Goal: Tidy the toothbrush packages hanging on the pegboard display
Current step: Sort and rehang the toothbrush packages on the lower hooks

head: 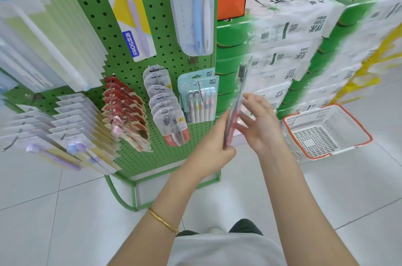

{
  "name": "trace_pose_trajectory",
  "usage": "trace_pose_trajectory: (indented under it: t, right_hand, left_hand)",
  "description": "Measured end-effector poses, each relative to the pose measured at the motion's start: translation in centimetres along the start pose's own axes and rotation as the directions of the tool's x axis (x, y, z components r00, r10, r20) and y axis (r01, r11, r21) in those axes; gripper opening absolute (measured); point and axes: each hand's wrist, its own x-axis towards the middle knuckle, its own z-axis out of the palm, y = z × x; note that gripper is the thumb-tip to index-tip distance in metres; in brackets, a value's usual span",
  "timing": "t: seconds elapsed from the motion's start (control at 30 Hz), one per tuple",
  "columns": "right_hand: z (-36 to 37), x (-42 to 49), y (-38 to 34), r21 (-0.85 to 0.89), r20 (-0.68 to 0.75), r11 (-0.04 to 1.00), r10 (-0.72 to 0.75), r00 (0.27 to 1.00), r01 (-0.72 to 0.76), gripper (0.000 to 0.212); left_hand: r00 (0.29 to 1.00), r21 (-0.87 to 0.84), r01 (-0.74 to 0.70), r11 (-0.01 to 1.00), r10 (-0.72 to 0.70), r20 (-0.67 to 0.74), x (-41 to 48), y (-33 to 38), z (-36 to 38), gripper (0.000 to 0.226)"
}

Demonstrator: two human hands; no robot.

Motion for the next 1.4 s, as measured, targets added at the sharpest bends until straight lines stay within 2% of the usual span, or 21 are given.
trace_pose_trajectory:
  t: [0.07,0.13,0.2,0.33,0.43,0.5,0.67,0.77,0.9,1.03,1.13,1.17,1.27,1.33,1.4]
  right_hand:
    - [-0.1,0.2,0.2,-0.013,-0.096,0.999,-0.042,0.995,0.041,0.020]
    - [-0.2,0.2,0.1,-0.025,-0.126,0.997,-0.074,0.989,0.071,0.030]
    - [-0.4,0.2,0.1,-0.114,-0.062,0.990,-0.088,0.994,0.081,0.033]
    - [-0.9,0.0,0.2,-0.211,0.091,0.975,-0.054,0.994,0.073,0.028]
    - [-1.1,-0.1,0.3,-0.238,0.219,0.971,0.018,0.975,0.036,0.029]
    - [-1.3,-0.2,0.4,-0.250,0.296,0.968,0.068,0.953,0.009,0.030]
    - [-1.3,-0.2,1.0,-0.335,0.432,0.941,0.194,0.881,-0.043,0.039]
    - [-1.0,-0.1,1.7,-0.328,0.495,0.942,0.237,0.836,-0.072,0.046]
    - [-0.4,-0.2,3.0,-0.195,0.596,0.953,0.303,0.743,-0.232,0.078]
    - [0.5,-0.3,4.9,-0.141,0.673,0.938,0.325,0.665,-0.317,0.080]
    - [1.2,-0.3,5.6,-0.179,0.748,0.923,0.352,0.563,-0.340,0.068]
    - [1.4,-0.2,5.6,-0.201,0.755,0.923,0.360,0.548,-0.329,0.066]
    - [2.0,0.2,5.6,-0.267,0.711,0.929,0.369,0.598,-0.257,0.078]
    - [2.6,0.4,5.8,-0.331,0.647,0.926,0.363,0.670,-0.182,0.094]
    - [3.1,0.6,6.2,-0.402,0.563,0.905,0.366,0.741,-0.142,0.096]
  left_hand:
    - [0.997,-0.187,0.074,0.980,-0.079,-0.019,0.1,-0.2,-0.1,0.067]
    - [0.990,-0.240,0.129,0.962,-0.141,-0.032,0.2,-0.4,-0.3,0.058]
    - [0.980,-0.280,0.169,0.945,-0.191,-0.052,0.3,-0.7,-0.5,0.044]
    - [0.952,-0.368,0.245,0.897,-0.294,-0.081,0.7,-0.7,-1.0,0.018]
    - [0.954,-0.333,0.210,0.919,-0.267,-0.138,1.2,-0.3,-1.9,0.028]
    - [0.940,-0.383,0.166,0.909,-0.264,-0.219,1.7,0.1,-2.8,0.027]
    - [0.877,-0.398,0.095,0.913,-0.266,-0.400,2.5,0.5,-5.4,0.014]
    - [0.868,-0.397,0.100,0.912,-0.275,-0.413,2.2,0.4,-6.0,0.013]
    - [0.868,-0.479,0.131,0.868,-0.334,-0.368,1.6,-0.4,-6.1,0.018]
    - [0.865,-0.495,0.147,0.856,-0.355,-0.355,1.0,-1.0,-6.6,0.023]
    - [0.884,-0.446,0.185,0.876,-0.346,-0.315,0.5,-1.2,-7.2,0.023]
    - [0.886,-0.426,0.188,0.885,-0.340,-0.315,0.4,-1.3,-7.5,0.023]
    - [0.853,-0.343,0.138,0.929,-0.287,-0.435,0.3,-1.8,-8.5,0.027]
    - [0.796,-0.283,0.108,0.953,-0.254,-0.550,0.1,-2.4,-9.4,0.023]
    - [0.734,-0.282,0.101,0.954,-0.263,-0.626,-0.3,-3.2,-10.3,0.024]
